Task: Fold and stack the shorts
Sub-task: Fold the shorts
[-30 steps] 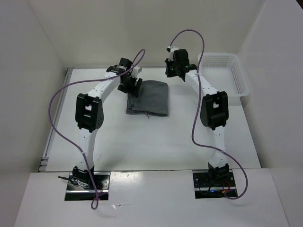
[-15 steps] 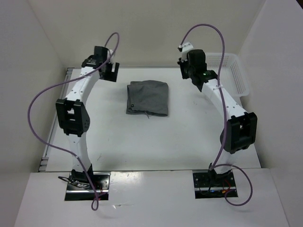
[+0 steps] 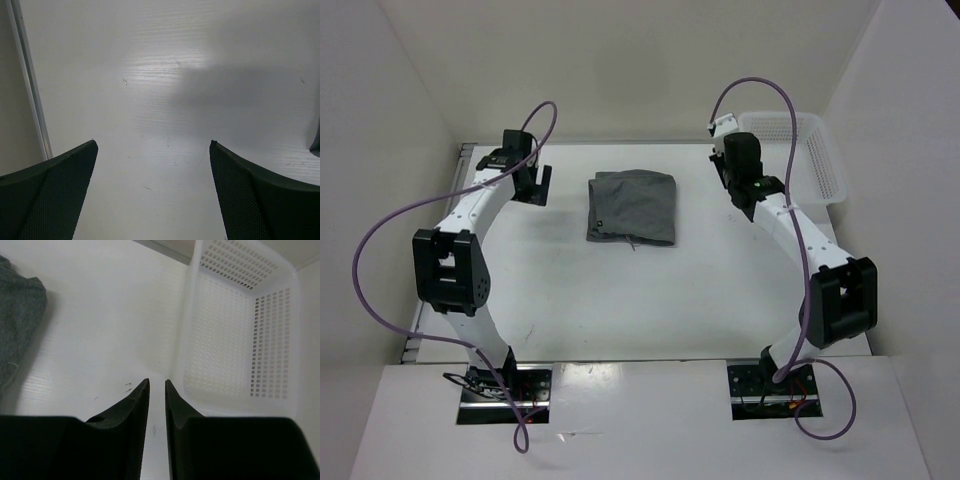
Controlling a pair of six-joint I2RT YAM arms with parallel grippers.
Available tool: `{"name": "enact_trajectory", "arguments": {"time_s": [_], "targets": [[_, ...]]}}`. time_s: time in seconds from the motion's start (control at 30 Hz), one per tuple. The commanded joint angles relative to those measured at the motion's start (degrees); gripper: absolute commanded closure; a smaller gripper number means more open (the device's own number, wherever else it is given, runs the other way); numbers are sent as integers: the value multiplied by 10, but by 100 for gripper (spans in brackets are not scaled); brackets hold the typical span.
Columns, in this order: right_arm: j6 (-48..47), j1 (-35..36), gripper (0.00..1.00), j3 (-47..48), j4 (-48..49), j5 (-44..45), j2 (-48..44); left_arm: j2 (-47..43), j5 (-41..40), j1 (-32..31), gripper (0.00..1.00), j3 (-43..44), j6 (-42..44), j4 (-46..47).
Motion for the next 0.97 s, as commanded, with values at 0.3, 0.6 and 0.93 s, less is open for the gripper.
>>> {"name": "enact_trajectory", "arguments": {"time_s": [0.3,0.6,0.93], "targets": [[-5,5,75,-41,53,20,-55,-65,-38,2,1,-22,2,43],[0,5,72,-60,53,9,-61,-81,-66,2,1,-32,2,43],[0,5,71,-71,58,4,-66,-97,-45,2,1,-43,2,49]]}}
